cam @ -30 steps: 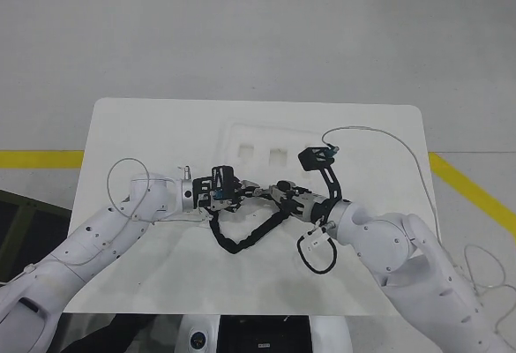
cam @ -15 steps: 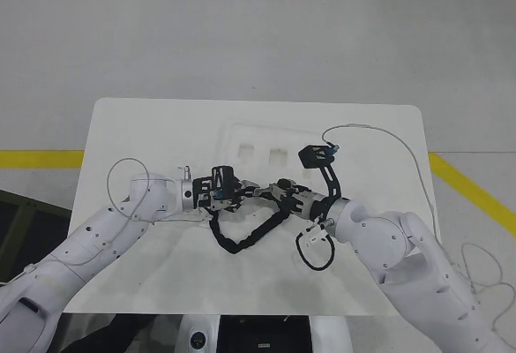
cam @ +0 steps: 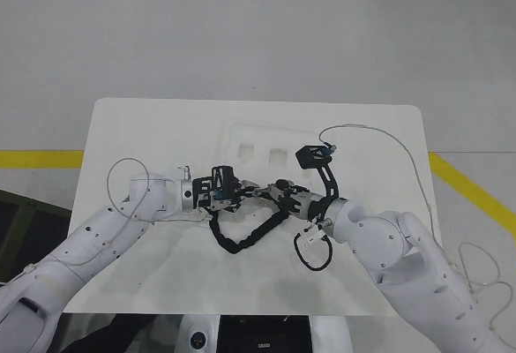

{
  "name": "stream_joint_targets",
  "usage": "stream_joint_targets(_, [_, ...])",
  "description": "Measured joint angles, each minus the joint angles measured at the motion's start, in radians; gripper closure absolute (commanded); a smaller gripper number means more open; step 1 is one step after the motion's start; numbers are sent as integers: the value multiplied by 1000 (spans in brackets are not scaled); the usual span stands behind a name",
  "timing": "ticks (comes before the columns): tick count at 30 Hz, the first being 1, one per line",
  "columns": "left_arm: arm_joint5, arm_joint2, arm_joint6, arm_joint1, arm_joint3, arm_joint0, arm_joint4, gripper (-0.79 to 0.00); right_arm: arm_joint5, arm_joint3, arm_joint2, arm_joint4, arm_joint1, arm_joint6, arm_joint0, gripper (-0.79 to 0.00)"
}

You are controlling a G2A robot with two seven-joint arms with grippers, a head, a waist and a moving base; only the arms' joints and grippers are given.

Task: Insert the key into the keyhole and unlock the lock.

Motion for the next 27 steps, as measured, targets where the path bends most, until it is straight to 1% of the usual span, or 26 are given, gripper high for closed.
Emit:
stream_joint_targets(16, [0, 0, 0, 0, 0, 0, 0, 0, 23, 6, -55, -79, -15, 28, 31, 0])
stream_joint_targets(27, [0, 0, 0, 0, 0, 0, 0, 0, 7, -1, -57, -116, -19, 47, 35, 0])
